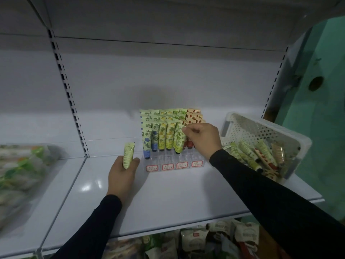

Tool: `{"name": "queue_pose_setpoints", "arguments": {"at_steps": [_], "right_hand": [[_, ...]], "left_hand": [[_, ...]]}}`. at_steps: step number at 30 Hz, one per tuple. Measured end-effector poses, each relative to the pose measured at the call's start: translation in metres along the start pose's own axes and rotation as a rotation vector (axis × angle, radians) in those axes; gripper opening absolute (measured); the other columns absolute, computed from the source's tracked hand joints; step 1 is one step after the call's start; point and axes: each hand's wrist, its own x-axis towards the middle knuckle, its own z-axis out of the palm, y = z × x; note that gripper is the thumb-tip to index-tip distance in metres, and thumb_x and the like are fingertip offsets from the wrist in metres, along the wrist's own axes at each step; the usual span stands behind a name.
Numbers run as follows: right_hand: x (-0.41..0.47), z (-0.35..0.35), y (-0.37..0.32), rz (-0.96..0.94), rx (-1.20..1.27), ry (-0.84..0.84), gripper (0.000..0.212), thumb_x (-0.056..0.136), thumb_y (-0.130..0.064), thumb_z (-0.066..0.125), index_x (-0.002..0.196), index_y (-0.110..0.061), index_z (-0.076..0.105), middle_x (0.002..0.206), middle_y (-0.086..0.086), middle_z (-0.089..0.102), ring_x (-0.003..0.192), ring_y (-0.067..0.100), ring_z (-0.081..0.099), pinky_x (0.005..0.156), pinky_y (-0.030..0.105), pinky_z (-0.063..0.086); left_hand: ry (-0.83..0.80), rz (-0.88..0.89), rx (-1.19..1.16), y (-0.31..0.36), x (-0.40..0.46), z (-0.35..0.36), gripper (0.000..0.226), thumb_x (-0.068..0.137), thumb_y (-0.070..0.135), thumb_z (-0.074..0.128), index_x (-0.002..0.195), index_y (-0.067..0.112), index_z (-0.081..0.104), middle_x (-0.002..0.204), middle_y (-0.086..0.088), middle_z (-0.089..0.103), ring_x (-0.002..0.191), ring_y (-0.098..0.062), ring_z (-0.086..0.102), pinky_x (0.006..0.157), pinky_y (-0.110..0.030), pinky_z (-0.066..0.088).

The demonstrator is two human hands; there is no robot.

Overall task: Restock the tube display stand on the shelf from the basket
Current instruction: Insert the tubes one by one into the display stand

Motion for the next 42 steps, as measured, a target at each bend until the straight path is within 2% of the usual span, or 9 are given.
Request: {"name": "queue_pose_setpoints", "arguments": {"at_steps": [3, 9, 16, 23, 27, 33, 36, 42], "right_hand": [[-0.001, 0.003, 0.002, -0.035, -0.043, -0.016, 0.021, 0.091, -0.027, 0.066, 0.090, -0.010, 0.077, 0.069, -0.006, 0.067, 0.062, 0.009, 0.060, 0.076, 0.028, 0.054], [-0.002, 0.009, 0.002, -0.053, -0.103, 0.012, 0.022, 0.091, -0.029, 0.064, 0.090, -0.011, 0.077, 0.080, 0.001, 0.073, 0.072, 0.015, 0.064, 0.075, 0.026, 0.052], [0.000, 0.011, 0.003, -0.059, -0.116, 0.016, 0.027, 0.092, -0.029, 0.063, 0.082, -0.008, 0.076, 0.073, 0.004, 0.072, 0.070, 0.019, 0.064, 0.072, 0.028, 0.051], [0.003, 0.014, 0.006, -0.065, -0.139, 0.025, 0.028, 0.093, -0.029, 0.061, 0.081, -0.008, 0.075, 0.073, 0.003, 0.071, 0.070, 0.017, 0.062, 0.067, 0.020, 0.045], [0.007, 0.018, 0.007, -0.081, -0.151, 0.011, 0.029, 0.093, -0.028, 0.061, 0.075, -0.008, 0.074, 0.068, 0.003, 0.068, 0.066, 0.017, 0.061, 0.060, 0.009, 0.039], [0.009, 0.021, 0.009, -0.098, -0.171, 0.012, 0.034, 0.092, -0.028, 0.061, 0.072, -0.004, 0.071, 0.069, 0.011, 0.069, 0.070, 0.025, 0.063, 0.072, 0.031, 0.049], [0.010, 0.020, 0.009, -0.094, -0.168, 0.009, 0.033, 0.092, -0.028, 0.061, 0.073, -0.003, 0.071, 0.069, 0.011, 0.069, 0.072, 0.025, 0.064, 0.072, 0.032, 0.051], [0.010, 0.020, 0.006, -0.087, -0.190, -0.007, 0.038, 0.093, -0.028, 0.061, 0.069, 0.001, 0.067, 0.065, 0.016, 0.064, 0.066, 0.029, 0.059, 0.071, 0.037, 0.051]], "left_hand": [[0.001, -0.002, -0.023, -0.002, 0.000, 0.001, 0.027, 0.090, 0.031, 0.062, 0.074, 0.015, 0.047, 0.070, -0.009, 0.050, 0.063, -0.022, 0.044, 0.061, -0.036, 0.038], [-0.009, -0.007, -0.043, -0.003, 0.001, 0.000, 0.026, 0.089, 0.031, 0.062, 0.074, 0.016, 0.047, 0.070, -0.009, 0.049, 0.063, -0.022, 0.043, 0.061, -0.036, 0.037], [-0.004, -0.008, -0.055, -0.003, 0.000, 0.001, 0.027, 0.090, 0.030, 0.062, 0.074, 0.014, 0.047, 0.070, -0.011, 0.047, 0.063, -0.023, 0.041, 0.059, -0.036, 0.036], [-0.019, 0.005, -0.059, -0.003, 0.000, 0.003, 0.027, 0.092, 0.027, 0.061, 0.075, 0.013, 0.046, 0.069, -0.011, 0.046, 0.061, -0.022, 0.040, 0.056, -0.034, 0.036], [-0.017, 0.001, -0.067, -0.003, 0.000, 0.003, 0.026, 0.092, 0.027, 0.061, 0.075, 0.014, 0.046, 0.069, -0.010, 0.046, 0.061, -0.022, 0.040, 0.056, -0.034, 0.036], [-0.028, 0.018, -0.058, -0.004, 0.001, 0.002, 0.027, 0.090, 0.029, 0.062, 0.074, 0.014, 0.046, 0.064, -0.008, 0.047, 0.058, -0.021, 0.040, 0.056, -0.036, 0.036], [-0.026, 0.019, -0.053, -0.004, 0.001, 0.002, 0.027, 0.091, 0.027, 0.062, 0.074, 0.013, 0.046, 0.064, -0.008, 0.047, 0.058, -0.022, 0.041, 0.056, -0.036, 0.036], [-0.039, 0.003, -0.068, -0.002, 0.000, 0.000, 0.028, 0.081, 0.037, 0.061, 0.075, 0.014, 0.046, 0.064, -0.007, 0.046, 0.058, -0.021, 0.040, 0.057, -0.037, 0.036]]}}
